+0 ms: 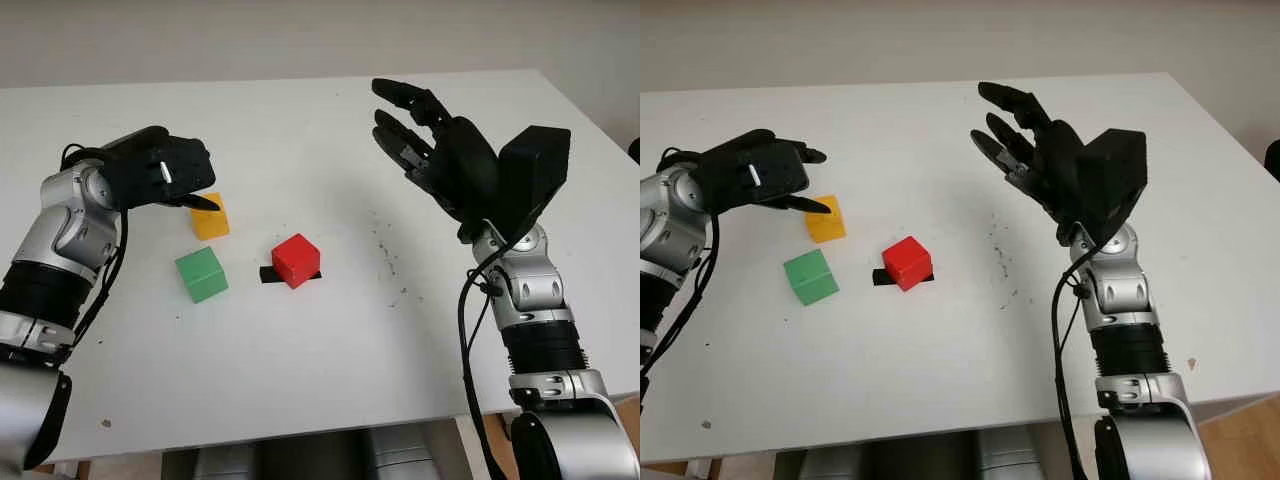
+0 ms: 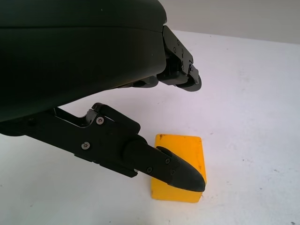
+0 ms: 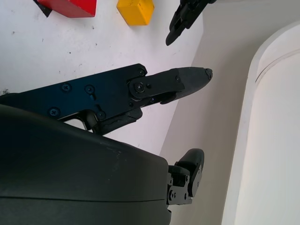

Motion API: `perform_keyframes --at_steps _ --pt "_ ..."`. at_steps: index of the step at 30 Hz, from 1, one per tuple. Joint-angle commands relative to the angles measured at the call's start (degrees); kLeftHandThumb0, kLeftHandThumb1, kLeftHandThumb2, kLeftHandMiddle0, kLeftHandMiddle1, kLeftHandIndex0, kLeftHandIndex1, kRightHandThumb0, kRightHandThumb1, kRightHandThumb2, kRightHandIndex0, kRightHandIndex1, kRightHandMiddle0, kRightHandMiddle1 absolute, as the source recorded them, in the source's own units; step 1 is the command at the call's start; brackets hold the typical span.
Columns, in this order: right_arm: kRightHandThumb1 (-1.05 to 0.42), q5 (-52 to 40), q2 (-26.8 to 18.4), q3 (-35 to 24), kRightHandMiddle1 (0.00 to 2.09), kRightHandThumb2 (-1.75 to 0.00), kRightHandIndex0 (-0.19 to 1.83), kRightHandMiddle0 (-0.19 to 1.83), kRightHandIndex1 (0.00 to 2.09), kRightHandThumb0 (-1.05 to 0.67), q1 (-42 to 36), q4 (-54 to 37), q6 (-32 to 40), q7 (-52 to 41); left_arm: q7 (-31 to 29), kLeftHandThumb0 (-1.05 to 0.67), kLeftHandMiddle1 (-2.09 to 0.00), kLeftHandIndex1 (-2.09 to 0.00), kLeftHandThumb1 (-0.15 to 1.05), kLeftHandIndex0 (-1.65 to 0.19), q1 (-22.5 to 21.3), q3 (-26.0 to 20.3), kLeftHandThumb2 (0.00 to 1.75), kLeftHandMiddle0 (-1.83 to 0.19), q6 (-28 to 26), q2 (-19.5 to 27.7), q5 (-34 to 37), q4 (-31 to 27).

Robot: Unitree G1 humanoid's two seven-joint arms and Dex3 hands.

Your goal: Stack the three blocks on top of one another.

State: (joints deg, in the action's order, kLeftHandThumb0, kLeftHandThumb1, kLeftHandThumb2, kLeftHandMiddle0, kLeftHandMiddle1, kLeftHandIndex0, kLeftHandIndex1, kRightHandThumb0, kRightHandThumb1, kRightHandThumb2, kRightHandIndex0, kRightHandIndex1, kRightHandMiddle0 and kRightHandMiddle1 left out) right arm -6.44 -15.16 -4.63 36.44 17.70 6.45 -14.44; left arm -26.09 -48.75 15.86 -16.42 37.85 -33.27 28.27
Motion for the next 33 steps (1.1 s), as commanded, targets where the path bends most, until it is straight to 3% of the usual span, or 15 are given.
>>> perform_keyframes --at_steps 1,18,31,33 --pt "-1.05 0.1 0.0 -0.3 0.77 -0.14 0.2 -0.07 0.07 -0.65 -0.1 -1.3 0.3 0.2 -0.4 -0.68 -0.04 -0.1 0.88 -0.29 -1.8 0.5 0.04 -0.23 -0.2 -0.3 -0.4 0.2" --pt "-1.05 -0.3 0.0 -0.4 0.71 -0.13 0.2 -0.04 0.06 -0.65 -0.1 -1.7 1.4 0.1 -3.1 -0.67 -0.06 -0.08 0.88 -0.3 -0.5 2.8 0.05 -0.26 -0.3 0.9 -5.3 -2.8" --pt "-1.05 0.1 0.2 -0.1 0.68 -0.13 0.21 -0.02 0.07 -0.66 -0.2 -2.7 2.2 0.6 -0.1 -0.62 -0.13 -0.11 0.88 -0.38 1.7 3.9 0.05 -0.33 0.1 0.0 -7.9 -2.6" --pt "-1.05 0.1 0.1 -0.1 0.67 -0.14 0.21 -0.02 0.06 -0.65 -0.3 -2.7 2.1 0.4 0.9 -0.59 -0.65 -0.13 0.86 -0.44 2.0 3.7 0.05 -0.11 0.2 -0.5 -7.9 -2.1"
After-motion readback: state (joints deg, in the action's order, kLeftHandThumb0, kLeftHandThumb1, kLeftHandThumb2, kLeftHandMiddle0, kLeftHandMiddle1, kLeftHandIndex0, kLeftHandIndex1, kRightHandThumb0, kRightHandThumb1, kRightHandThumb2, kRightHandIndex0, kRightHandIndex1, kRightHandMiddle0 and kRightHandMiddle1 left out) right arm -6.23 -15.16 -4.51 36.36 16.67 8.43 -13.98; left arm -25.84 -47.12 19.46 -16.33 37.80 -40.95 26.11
